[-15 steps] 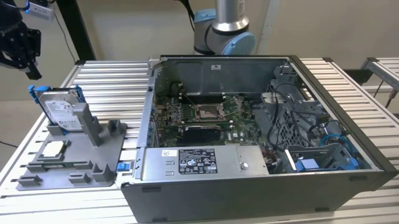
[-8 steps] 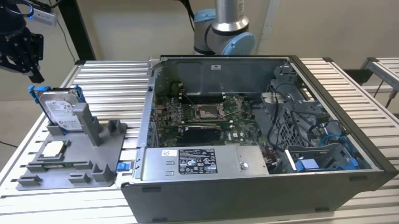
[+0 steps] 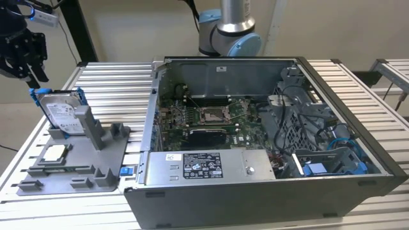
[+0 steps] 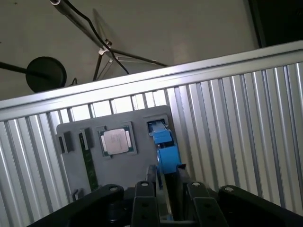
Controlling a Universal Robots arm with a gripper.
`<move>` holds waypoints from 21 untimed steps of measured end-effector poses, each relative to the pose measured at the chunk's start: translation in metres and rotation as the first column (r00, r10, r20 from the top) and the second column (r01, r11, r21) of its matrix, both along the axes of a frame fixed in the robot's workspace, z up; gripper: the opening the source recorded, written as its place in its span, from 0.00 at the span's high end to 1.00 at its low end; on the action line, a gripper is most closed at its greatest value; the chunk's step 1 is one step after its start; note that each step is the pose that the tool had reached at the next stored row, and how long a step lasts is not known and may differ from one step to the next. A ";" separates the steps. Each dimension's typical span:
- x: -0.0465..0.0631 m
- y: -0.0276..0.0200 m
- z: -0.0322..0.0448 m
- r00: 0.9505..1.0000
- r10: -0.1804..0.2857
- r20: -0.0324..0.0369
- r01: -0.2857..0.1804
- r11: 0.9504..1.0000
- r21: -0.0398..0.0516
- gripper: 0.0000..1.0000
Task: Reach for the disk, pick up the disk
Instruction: 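Pick up the disk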
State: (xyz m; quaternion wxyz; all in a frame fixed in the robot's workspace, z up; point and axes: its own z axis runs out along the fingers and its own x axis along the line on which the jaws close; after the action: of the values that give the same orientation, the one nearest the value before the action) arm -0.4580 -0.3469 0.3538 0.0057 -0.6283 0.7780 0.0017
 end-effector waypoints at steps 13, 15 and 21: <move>0.000 0.0004 -0.0110 0.993 0.119 -0.001 -0.119 0.993 0.003 0.00; 0.000 0.0014 -0.0139 0.993 0.121 -0.001 -0.121 0.993 0.003 0.00; 0.000 0.0039 -0.0238 0.992 0.124 -0.002 -0.124 0.992 0.003 0.00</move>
State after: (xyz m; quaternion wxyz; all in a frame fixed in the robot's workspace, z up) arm -0.4581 -0.3431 0.3299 0.0060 -0.6755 0.7373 0.0039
